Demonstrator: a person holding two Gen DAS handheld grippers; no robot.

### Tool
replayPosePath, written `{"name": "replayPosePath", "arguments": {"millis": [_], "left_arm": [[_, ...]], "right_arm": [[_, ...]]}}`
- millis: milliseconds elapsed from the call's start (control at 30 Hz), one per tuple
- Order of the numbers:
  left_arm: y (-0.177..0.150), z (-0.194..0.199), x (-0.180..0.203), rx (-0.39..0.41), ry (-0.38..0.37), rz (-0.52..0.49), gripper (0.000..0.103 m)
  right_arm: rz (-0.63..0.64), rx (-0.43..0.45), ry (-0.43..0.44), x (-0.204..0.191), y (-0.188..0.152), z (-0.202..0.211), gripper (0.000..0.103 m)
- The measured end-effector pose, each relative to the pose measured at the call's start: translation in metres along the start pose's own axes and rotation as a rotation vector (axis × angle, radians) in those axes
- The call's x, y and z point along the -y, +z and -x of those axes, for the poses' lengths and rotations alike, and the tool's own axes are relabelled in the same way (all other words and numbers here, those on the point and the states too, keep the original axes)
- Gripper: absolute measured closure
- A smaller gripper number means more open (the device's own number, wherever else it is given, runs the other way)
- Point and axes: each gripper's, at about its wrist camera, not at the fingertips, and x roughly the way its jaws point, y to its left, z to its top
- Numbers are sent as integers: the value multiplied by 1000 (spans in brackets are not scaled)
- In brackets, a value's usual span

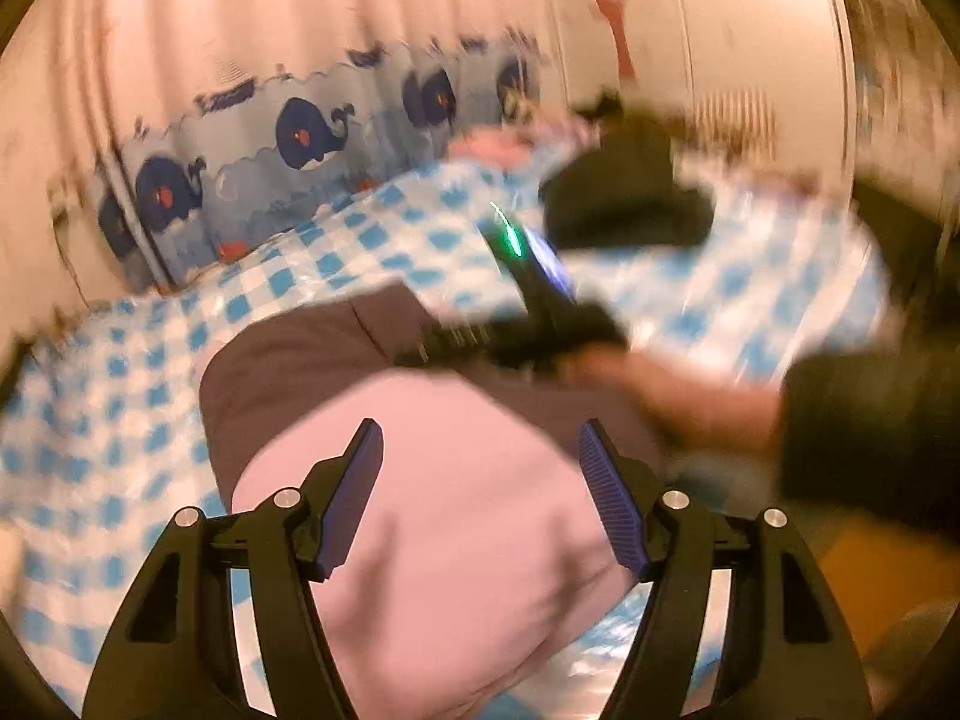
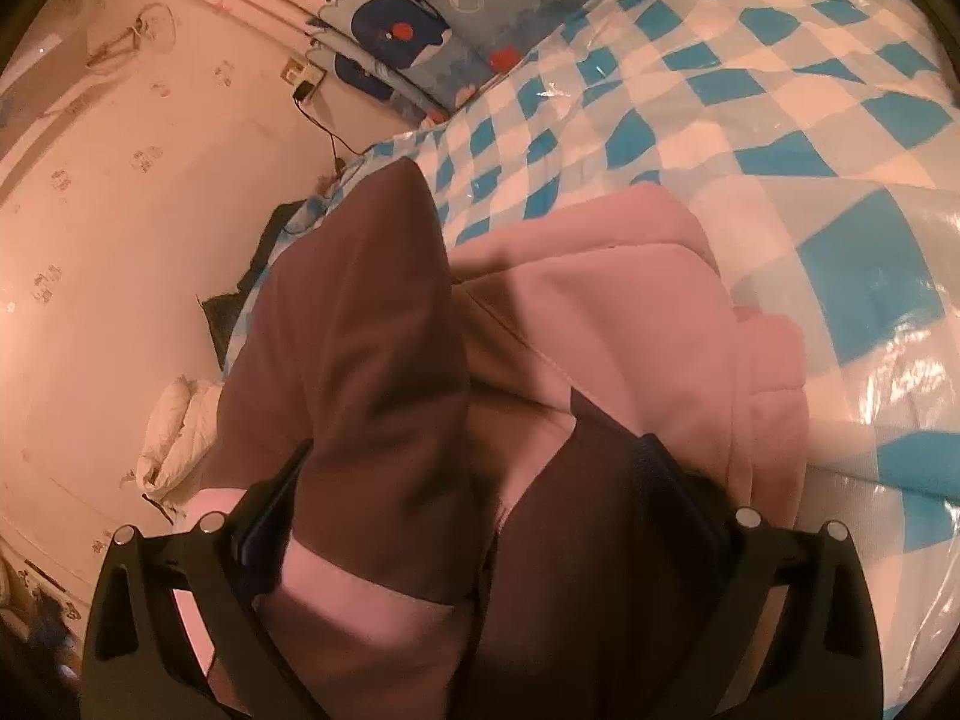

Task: Fold large clothes

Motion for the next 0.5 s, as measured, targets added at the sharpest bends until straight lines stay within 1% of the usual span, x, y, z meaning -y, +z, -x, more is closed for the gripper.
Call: {"name": "replayPosePath", "arguments": {"millis": [67, 100, 133, 200, 233, 267, 300, 333, 367, 400, 433, 500], "left_arm": [[13, 6, -23, 33, 36, 41, 33], [17, 3, -33, 39, 53, 60, 29], [22, -5, -47, 45, 57, 102, 27], [26, -31, -65, 10, 35, 159, 27], [24, -56, -70, -32, 19, 182, 27], [21, -79, -73, -81, -19, 189, 27], [12, -102, -70, -140, -54, 205, 27], [3, -121, -65, -197, -71, 209, 27], [-9, -134, -57, -219, -72, 197, 27], [-18, -141, -47, -199, -57, 166, 25], [-22, -143, -43, -194, -52, 154, 25], [-26, -145, -39, -189, -60, 165, 25]], "right_arm": [[-3, -16, 12, 3, 2, -1, 8], [7, -36, 17, 4, 4, 0, 8], [18, -52, 22, 4, 5, 1, 8], [41, -81, 20, 6, 10, 4, 9], [52, -95, 14, 7, 10, 6, 9], [68, -108, -2, 7, 11, 7, 9], [84, -121, -19, 6, 12, 9, 9], [106, -138, -37, 6, 14, 11, 9], [125, -149, -59, 4, 14, 13, 9], [162, -166, -100, 2, 14, 15, 9], [175, -186, -119, 2, 14, 16, 9], [157, -244, -148, 4, 19, 20, 9]]}}
